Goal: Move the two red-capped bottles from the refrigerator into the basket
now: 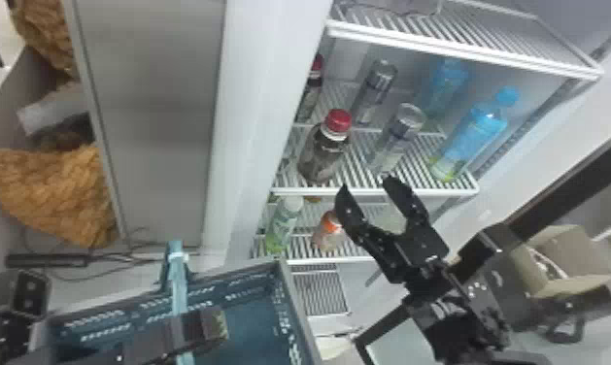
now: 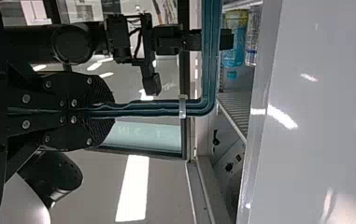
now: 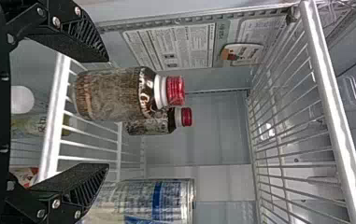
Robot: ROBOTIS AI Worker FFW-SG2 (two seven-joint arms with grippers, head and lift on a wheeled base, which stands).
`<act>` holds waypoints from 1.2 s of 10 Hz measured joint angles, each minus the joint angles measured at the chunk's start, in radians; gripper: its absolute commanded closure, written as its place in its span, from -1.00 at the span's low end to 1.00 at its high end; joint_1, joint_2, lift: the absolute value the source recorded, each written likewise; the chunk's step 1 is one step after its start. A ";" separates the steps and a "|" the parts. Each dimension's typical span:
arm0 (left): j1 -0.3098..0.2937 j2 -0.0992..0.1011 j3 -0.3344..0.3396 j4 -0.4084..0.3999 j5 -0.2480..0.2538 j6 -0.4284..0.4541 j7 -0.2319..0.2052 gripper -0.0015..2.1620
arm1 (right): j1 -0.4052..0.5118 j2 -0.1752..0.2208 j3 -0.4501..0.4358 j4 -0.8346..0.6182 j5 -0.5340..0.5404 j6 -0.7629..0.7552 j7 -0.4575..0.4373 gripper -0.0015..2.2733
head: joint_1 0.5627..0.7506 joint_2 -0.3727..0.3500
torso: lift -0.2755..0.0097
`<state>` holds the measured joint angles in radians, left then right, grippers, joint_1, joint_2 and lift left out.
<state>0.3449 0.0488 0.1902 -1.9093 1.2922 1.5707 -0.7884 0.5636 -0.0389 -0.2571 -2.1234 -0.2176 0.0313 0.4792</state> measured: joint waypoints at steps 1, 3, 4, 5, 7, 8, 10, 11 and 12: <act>-0.002 0.000 -0.002 0.001 0.000 0.000 0.000 0.11 | -0.020 -0.001 0.007 0.003 0.008 0.017 -0.007 -0.80 | 0.41 -0.94 | 0.93; -0.004 0.000 -0.003 0.003 0.000 0.000 0.000 0.11 | -0.049 -0.003 0.026 0.013 0.014 0.032 -0.023 -0.80 | 0.41 -0.94 | 0.93; -0.004 0.000 -0.003 0.004 0.000 0.000 0.000 0.11 | -0.063 -0.005 0.034 0.024 0.014 0.033 -0.028 -0.80 | 0.41 -0.94 | 0.93; -0.003 0.000 -0.003 0.004 0.001 0.000 0.000 0.11 | -0.087 -0.008 0.047 0.044 0.013 0.033 -0.034 -0.80 | 0.41 -0.94 | 0.93; -0.003 0.000 -0.003 0.004 0.002 0.000 0.000 0.11 | -0.134 -0.014 0.074 0.087 0.014 0.033 -0.045 -0.80 | 0.41 -0.94 | 0.93; -0.003 0.000 -0.004 0.004 0.002 0.000 0.000 0.11 | -0.158 -0.018 0.089 0.112 0.014 0.033 -0.048 -0.80 | 0.41 -0.94 | 0.93; -0.003 0.001 -0.005 0.004 0.004 0.000 0.000 0.11 | -0.188 -0.022 0.111 0.137 0.024 0.032 -0.076 -0.81 | 0.41 -0.90 | 0.93; -0.002 0.002 -0.005 0.004 0.004 0.000 0.000 0.11 | -0.200 -0.023 0.116 0.144 0.032 0.032 -0.083 -0.80 | 0.41 -0.89 | 0.93; -0.002 0.003 -0.005 0.004 0.004 0.000 0.000 0.11 | -0.216 -0.025 0.123 0.159 0.032 0.032 -0.084 -0.80 | 0.41 -0.87 | 0.93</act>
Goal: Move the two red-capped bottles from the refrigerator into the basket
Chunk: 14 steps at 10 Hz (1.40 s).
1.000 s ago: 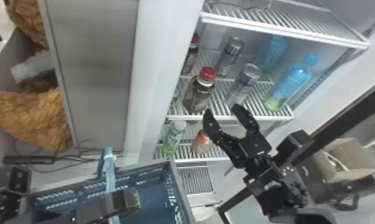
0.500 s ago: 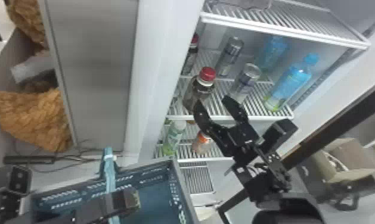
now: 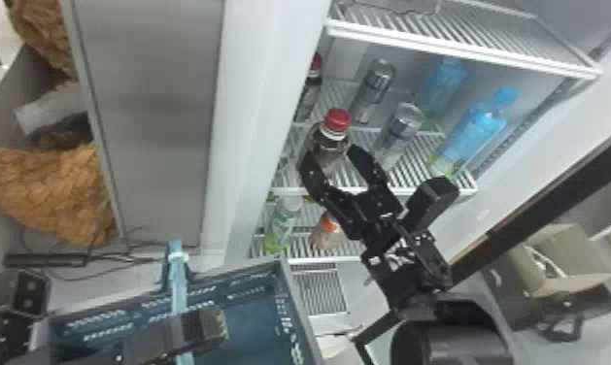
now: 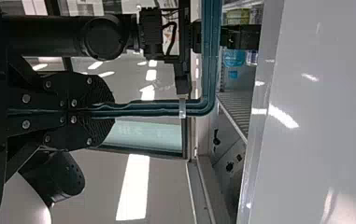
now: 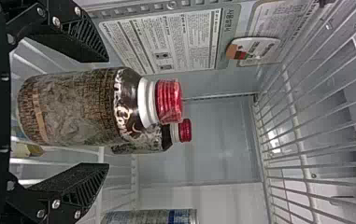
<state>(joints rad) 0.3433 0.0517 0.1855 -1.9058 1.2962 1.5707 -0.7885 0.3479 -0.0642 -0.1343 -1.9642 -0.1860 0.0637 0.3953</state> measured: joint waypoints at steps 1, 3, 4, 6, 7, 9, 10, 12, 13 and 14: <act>-0.001 0.001 0.000 0.000 0.000 0.000 0.000 0.11 | -0.013 -0.001 0.006 0.016 -0.003 0.000 -0.001 -0.80 | 0.41 -0.86 | 0.93; -0.002 0.002 0.000 0.000 0.002 0.000 0.000 0.11 | -0.032 -0.002 0.009 0.037 -0.011 0.000 -0.008 -0.34 | 0.41 -0.85 | 0.93; -0.002 0.003 0.000 0.000 0.002 0.000 0.000 0.11 | -0.045 -0.002 0.011 0.050 -0.019 -0.001 -0.009 -0.15 | 0.41 -0.85 | 0.93; -0.002 0.004 -0.003 0.000 0.004 0.000 0.000 0.11 | -0.057 -0.006 0.014 0.060 -0.028 -0.002 -0.007 0.05 | 0.41 -0.84 | 0.93; -0.002 0.005 -0.003 0.000 0.005 0.000 0.000 0.11 | -0.056 -0.009 0.015 0.059 -0.036 -0.002 -0.007 0.05 | 0.41 -0.84 | 0.93; -0.002 0.006 -0.004 0.000 0.006 0.000 0.000 0.11 | -0.025 -0.012 0.017 0.014 -0.058 -0.002 -0.007 0.05 | 0.41 -0.84 | 0.93; -0.002 0.006 -0.006 0.000 0.006 0.000 0.000 0.11 | 0.008 -0.014 0.016 -0.034 -0.074 0.017 -0.007 0.05 | 0.41 -0.84 | 0.93; -0.002 0.006 -0.006 0.000 0.006 0.000 0.000 0.11 | 0.085 -0.015 0.000 -0.151 -0.099 0.081 -0.007 0.05 | 0.41 -0.85 | 0.93; -0.002 0.006 -0.006 0.000 0.006 0.000 0.000 0.11 | 0.123 -0.015 -0.012 -0.203 -0.111 0.109 -0.007 0.05 | 0.41 -0.88 | 0.93; -0.002 0.005 -0.006 0.000 0.006 0.000 0.000 0.11 | 0.162 -0.016 -0.025 -0.252 -0.126 0.144 -0.007 0.05 | 0.41 -0.90 | 0.93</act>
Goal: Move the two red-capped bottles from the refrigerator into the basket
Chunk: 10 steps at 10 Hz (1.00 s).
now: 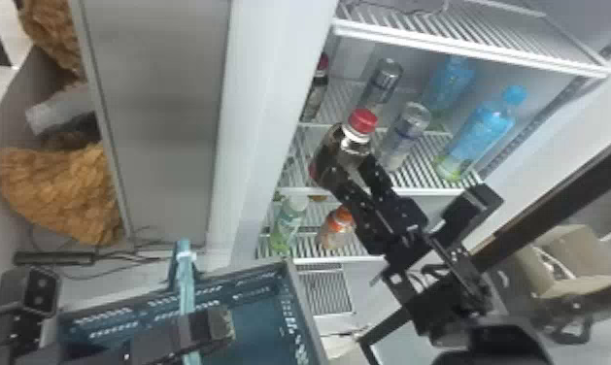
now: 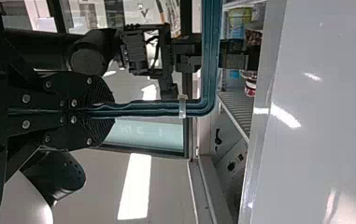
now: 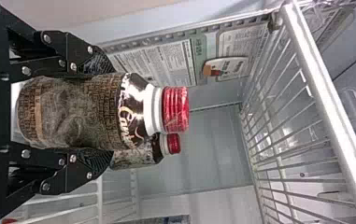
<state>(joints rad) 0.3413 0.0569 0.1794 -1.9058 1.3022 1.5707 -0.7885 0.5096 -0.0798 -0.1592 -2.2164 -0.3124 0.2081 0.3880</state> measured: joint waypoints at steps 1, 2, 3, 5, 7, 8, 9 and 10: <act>0.000 0.000 0.000 0.000 0.000 0.000 0.000 0.11 | 0.040 0.000 -0.014 -0.046 -0.019 0.035 0.001 0.05 | 0.41 -0.92 | 0.93; 0.001 -0.001 0.000 0.000 0.000 0.000 0.000 0.11 | 0.074 -0.001 -0.025 -0.086 -0.036 0.065 0.005 0.05 | 0.41 -0.94 | 0.93; 0.002 -0.002 0.000 0.000 0.000 0.000 0.000 0.11 | 0.098 -0.004 -0.028 -0.113 -0.056 0.089 0.023 0.05 | 0.41 -0.93 | 0.93; 0.002 -0.002 0.000 0.000 0.000 0.000 0.000 0.11 | 0.138 -0.005 -0.031 -0.169 -0.087 0.153 0.058 0.05 | 0.41 -0.88 | 0.93; 0.003 -0.002 0.000 0.001 0.000 0.000 0.002 0.11 | 0.170 -0.005 -0.030 -0.221 -0.111 0.247 0.094 0.05 | 0.41 -0.81 | 0.93; 0.004 -0.002 0.000 0.002 0.000 0.000 0.002 0.11 | 0.175 -0.006 -0.029 -0.231 -0.120 0.285 0.113 0.05 | 0.41 -0.77 | 0.93; 0.004 -0.003 0.000 0.003 0.000 0.000 0.002 0.11 | 0.180 -0.008 -0.028 -0.243 -0.129 0.311 0.123 0.05 | 0.41 -0.76 | 0.93; 0.004 -0.003 -0.001 0.005 0.000 0.000 0.002 0.11 | 0.187 -0.012 -0.025 -0.258 -0.148 0.342 0.136 0.05 | 0.41 -0.73 | 0.93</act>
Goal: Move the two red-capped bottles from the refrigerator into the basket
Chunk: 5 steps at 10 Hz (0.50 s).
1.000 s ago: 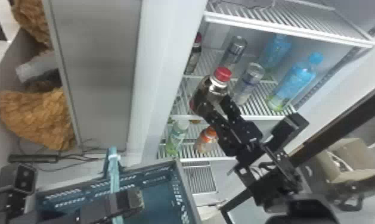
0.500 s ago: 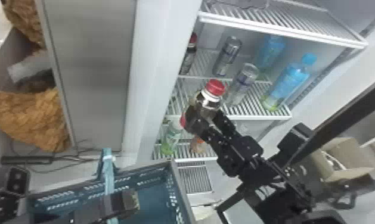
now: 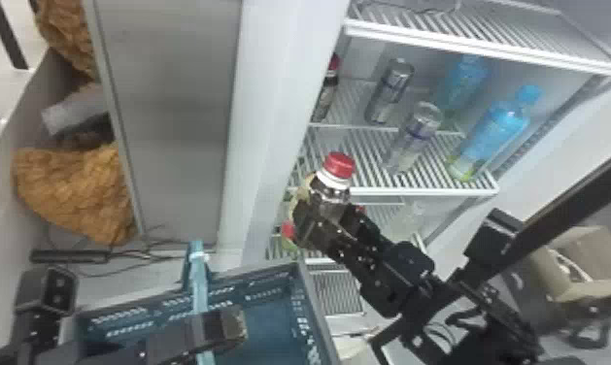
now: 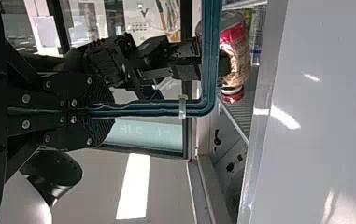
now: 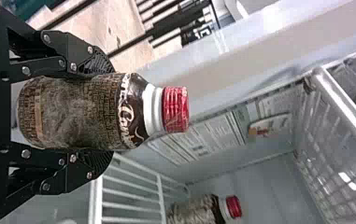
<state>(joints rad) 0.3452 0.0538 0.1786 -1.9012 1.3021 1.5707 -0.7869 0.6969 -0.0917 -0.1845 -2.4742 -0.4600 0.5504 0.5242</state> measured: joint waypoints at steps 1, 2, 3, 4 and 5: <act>0.000 0.000 0.000 0.000 0.000 0.000 0.000 0.11 | 0.006 -0.008 0.009 -0.018 -0.023 0.042 0.018 0.05 | 0.41 -0.67 | 0.93; 0.002 0.000 0.001 0.001 0.000 0.000 0.000 0.11 | 0.009 -0.015 0.019 -0.040 -0.034 0.086 0.030 0.05 | 0.41 -0.60 | 0.93; 0.002 0.000 0.001 0.002 0.000 0.000 0.001 0.11 | 0.009 -0.021 0.030 -0.059 -0.039 0.129 0.037 0.05 | 0.41 -0.56 | 0.93; 0.001 0.000 0.001 0.003 0.002 0.000 0.002 0.11 | 0.005 -0.027 0.040 -0.074 -0.039 0.191 0.046 0.05 | 0.41 -0.51 | 0.93; 0.001 0.000 0.002 0.003 0.003 0.000 0.002 0.11 | -0.003 -0.037 0.049 -0.085 -0.036 0.264 0.062 0.05 | 0.41 -0.45 | 0.93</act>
<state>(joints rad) 0.3462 0.0537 0.1802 -1.8984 1.3054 1.5707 -0.7853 0.6938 -0.1285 -0.1357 -2.5595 -0.4955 0.8139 0.5861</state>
